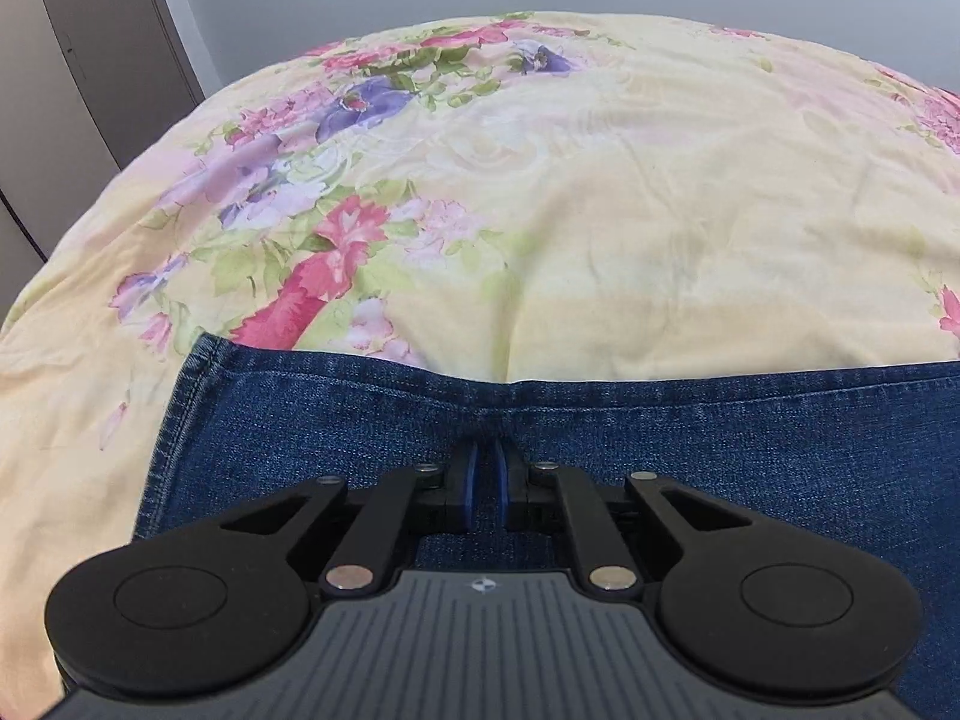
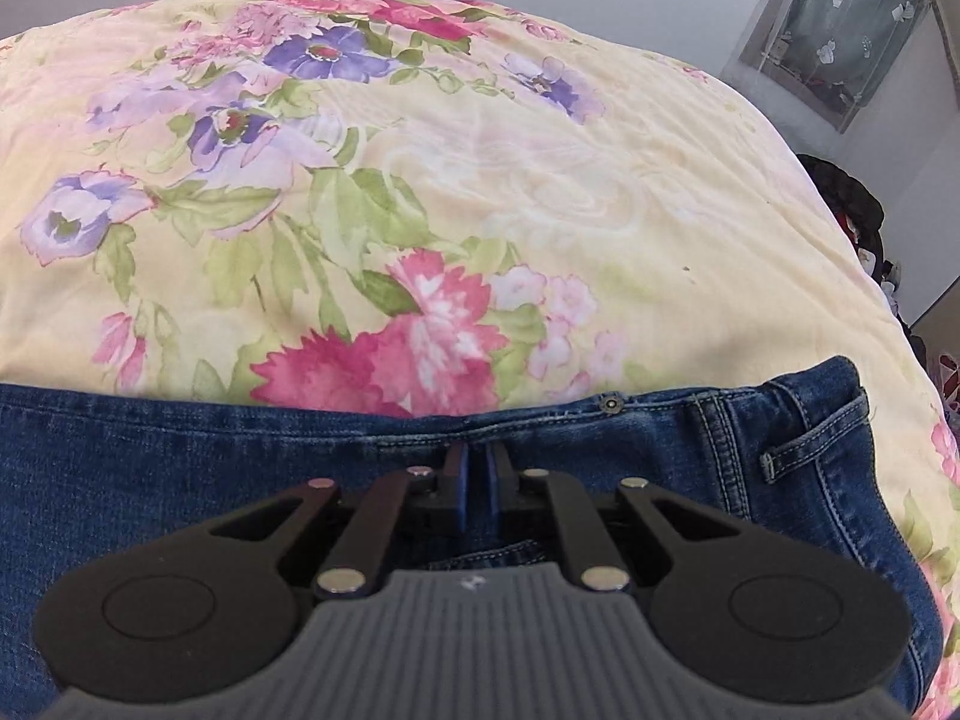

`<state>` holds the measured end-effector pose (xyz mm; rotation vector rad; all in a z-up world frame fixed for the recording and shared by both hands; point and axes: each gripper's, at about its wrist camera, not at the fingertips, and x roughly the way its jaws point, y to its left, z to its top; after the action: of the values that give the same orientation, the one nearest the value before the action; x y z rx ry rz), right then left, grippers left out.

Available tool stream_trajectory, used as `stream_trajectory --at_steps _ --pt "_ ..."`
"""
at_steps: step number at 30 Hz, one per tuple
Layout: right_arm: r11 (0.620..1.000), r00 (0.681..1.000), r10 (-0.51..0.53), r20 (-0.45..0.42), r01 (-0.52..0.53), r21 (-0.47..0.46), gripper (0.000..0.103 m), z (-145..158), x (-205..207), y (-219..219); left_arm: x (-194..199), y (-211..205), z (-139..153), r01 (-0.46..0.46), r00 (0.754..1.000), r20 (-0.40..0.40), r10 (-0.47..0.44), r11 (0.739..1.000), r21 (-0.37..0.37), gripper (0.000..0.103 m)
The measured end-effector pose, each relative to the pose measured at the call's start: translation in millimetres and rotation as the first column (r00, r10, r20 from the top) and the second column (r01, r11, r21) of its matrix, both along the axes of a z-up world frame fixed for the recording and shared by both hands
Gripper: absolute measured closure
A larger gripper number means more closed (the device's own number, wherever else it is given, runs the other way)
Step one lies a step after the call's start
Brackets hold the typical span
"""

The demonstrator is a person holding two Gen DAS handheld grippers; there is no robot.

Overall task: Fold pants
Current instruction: 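Open both grippers and release the folded jeans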

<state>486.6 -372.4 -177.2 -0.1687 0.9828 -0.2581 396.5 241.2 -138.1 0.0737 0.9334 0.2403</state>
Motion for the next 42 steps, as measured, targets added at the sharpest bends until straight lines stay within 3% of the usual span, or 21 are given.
stream_trajectory --at_steps 3,8,10,11,18,24,31,36,42 --pt "1.0 1.0 -0.001 0.029 0.0 0.028 0.099 22.0 -17.2 -10.4 -12.1 3.5 14.7 -0.009 1.0 0.011 0.009 1.0 0.007 0.084" --pt "0.997 0.996 -0.037 0.08 0.032 0.064 0.097 65.3 -73.9 -44.5 -41.6 16.2 31.9 -0.03 0.999 0.012 0.03 1.0 -0.006 0.084" --pt "0.995 0.993 -0.065 0.1 0.057 0.077 0.084 81.1 -102.5 -62.8 -53.4 20.3 34.5 -0.036 0.999 0.007 0.036 0.999 -0.015 0.084" --pt "0.994 0.992 -0.077 0.102 0.069 0.081 0.083 86.7 -115.4 -72.2 -59.9 21.4 35.3 -0.039 0.999 0.007 0.04 0.999 -0.018 0.084" --pt "0.966 0.967 -0.239 0.084 0.229 0.118 0.083 87.1 -184.9 -138.2 -93.2 17.2 35.5 -0.036 0.999 -0.009 0.035 0.999 -0.022 0.084" --pt "0.954 0.952 -0.293 0.085 0.285 0.095 0.083 56.8 -179.2 -162.2 -107.5 20.2 42.7 -0.075 0.997 -0.013 0.074 0.997 -0.012 0.084" --pt "0.948 0.95 -0.312 0.003 0.311 0.068 0.084 17.5 -158.1 -173.2 -130.2 43.5 52.6 -0.158 0.987 -0.022 0.158 0.987 -0.034 0.084" --pt "0.951 0.951 -0.309 -0.003 0.308 -0.018 0.084 29.8 -154.4 -158.6 -147.4 60.5 66.5 -0.199 0.98 -0.012 0.199 0.974 -0.107 0.077" --pt "0.971 0.969 -0.237 0.067 0.238 0.003 0.084 73.8 -171.1 -116.4 -166.4 66.1 83.8 -0.168 0.985 0.002 0.17 0.976 -0.138 0.075"
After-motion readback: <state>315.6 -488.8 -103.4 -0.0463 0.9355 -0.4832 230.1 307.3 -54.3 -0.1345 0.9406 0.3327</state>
